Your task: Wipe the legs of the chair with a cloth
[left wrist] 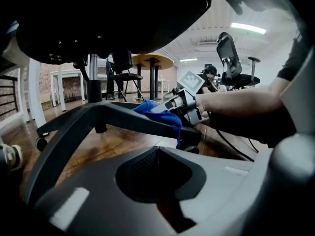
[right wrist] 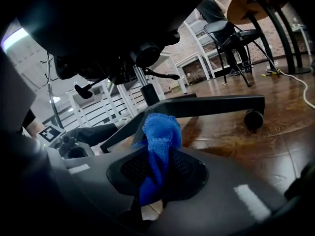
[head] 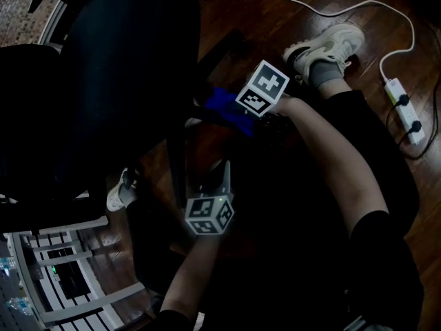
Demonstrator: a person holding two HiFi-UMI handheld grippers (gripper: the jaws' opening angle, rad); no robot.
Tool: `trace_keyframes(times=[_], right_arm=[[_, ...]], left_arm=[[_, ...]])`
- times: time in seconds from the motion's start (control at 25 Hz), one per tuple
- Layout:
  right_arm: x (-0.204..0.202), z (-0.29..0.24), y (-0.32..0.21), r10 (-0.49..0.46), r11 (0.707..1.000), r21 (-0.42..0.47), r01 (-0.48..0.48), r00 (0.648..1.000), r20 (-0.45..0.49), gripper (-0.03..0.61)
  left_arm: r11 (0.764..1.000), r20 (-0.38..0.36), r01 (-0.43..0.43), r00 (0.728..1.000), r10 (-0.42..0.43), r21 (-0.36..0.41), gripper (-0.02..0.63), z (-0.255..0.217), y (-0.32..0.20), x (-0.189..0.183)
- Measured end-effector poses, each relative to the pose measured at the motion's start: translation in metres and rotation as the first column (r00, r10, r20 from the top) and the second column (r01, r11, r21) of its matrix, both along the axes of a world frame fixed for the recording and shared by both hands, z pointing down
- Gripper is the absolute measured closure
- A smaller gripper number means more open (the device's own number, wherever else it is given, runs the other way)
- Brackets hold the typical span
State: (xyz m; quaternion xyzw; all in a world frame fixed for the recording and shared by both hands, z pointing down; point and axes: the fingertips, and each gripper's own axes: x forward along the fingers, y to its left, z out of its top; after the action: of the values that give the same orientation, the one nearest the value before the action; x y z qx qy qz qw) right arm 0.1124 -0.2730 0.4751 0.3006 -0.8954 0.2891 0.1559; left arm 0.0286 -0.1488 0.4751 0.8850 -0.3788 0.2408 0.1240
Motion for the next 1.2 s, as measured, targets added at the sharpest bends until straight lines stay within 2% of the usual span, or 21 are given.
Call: trace_keyframes(times=[0.32,0.52,0.6,0.72,0.88,1.0,1.08,1.2], right_arm=[[0.025,0.018,0.037,-0.044,0.998,-0.048,0.041,0.997,-0.065,0.489],[0.04,0.029,0.058,-0.06,0.997,-0.061,0.055,0.995,-0.074,0.491],[0.046,0.032,0.065,-0.062,0.995,-0.078,0.056,0.995,-0.076,0.491],[0.052,0.038,0.076,-0.077,0.991,-0.116,0.064,0.991,-0.107,0.492],[0.058,0.041,0.088,-0.107,0.984,-0.158,0.083,0.982,-0.153,0.494],[0.057,0.032,0.084,-0.096,0.991,-0.11,0.078,0.981,-0.167,0.489],[0.054,0.02,0.074,-0.028,0.999,-0.046,0.022,0.988,-0.153,0.489],[0.053,0.012,0.052,0.143,0.99,0.025,-0.141,0.98,-0.136,0.486]], left_arm=[[0.999,-0.063,-0.029,0.998,0.03,0.013,0.609,-0.016,0.007,0.063],[0.999,-0.067,-0.006,0.998,0.008,0.032,0.609,-0.017,0.013,0.063],[0.998,-0.042,0.029,0.999,-0.026,0.053,0.609,-0.016,0.008,0.045],[0.989,-0.009,0.123,0.992,-0.123,0.08,0.607,-0.017,-0.005,-0.001],[0.953,0.018,0.285,0.957,-0.288,0.106,0.607,-0.017,-0.023,-0.075],[0.923,0.06,0.357,0.928,-0.368,0.144,0.601,-0.017,-0.036,-0.121],[0.913,0.12,0.367,0.913,-0.39,0.178,0.563,-0.015,-0.043,-0.144],[0.905,0.287,0.355,0.864,-0.414,0.236,0.438,-0.004,-0.055,-0.176]])
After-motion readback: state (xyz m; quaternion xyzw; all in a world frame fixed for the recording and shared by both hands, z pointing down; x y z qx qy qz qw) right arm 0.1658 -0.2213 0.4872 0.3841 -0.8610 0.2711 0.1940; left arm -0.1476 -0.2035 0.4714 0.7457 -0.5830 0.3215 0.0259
